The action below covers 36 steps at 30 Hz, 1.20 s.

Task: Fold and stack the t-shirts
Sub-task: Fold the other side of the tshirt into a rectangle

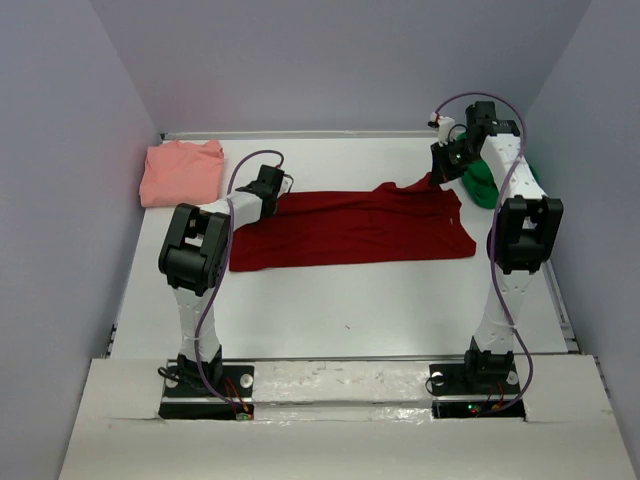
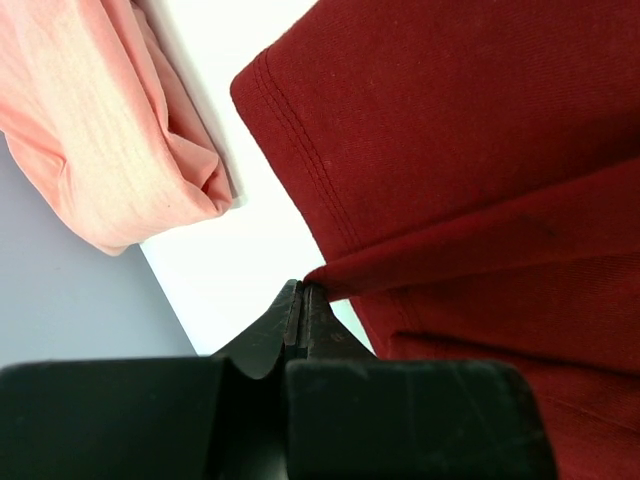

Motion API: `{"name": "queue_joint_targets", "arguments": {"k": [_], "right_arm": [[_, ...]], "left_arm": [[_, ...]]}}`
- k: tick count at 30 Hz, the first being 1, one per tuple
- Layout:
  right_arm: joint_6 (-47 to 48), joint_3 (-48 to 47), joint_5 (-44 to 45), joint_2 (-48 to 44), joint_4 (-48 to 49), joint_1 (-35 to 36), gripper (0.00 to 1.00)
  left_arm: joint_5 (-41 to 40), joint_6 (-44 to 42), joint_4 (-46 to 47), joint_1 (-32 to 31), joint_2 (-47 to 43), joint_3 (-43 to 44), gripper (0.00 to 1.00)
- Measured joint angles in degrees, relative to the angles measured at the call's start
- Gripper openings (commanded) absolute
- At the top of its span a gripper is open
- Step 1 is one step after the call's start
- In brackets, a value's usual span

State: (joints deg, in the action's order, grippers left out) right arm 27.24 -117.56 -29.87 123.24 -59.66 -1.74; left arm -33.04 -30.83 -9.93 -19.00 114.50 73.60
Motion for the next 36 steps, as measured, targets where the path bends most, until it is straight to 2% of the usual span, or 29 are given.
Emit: {"name": "queue_joint_targets", "arguments": {"k": [22, 36], "right_arm": [[5.62, 7.37, -4.79, -0.7, -13.6, 0.39, 0.0], [7.93, 15.26, -2.01, -0.63, -15.32, 0.7, 0.0]], "left_arm": [[0.02, 0.02, 0.07, 0.0, -1.01, -0.9, 0.0], [0.0, 0.0, 0.2, 0.0, -1.01, -1.62, 0.0]]}}
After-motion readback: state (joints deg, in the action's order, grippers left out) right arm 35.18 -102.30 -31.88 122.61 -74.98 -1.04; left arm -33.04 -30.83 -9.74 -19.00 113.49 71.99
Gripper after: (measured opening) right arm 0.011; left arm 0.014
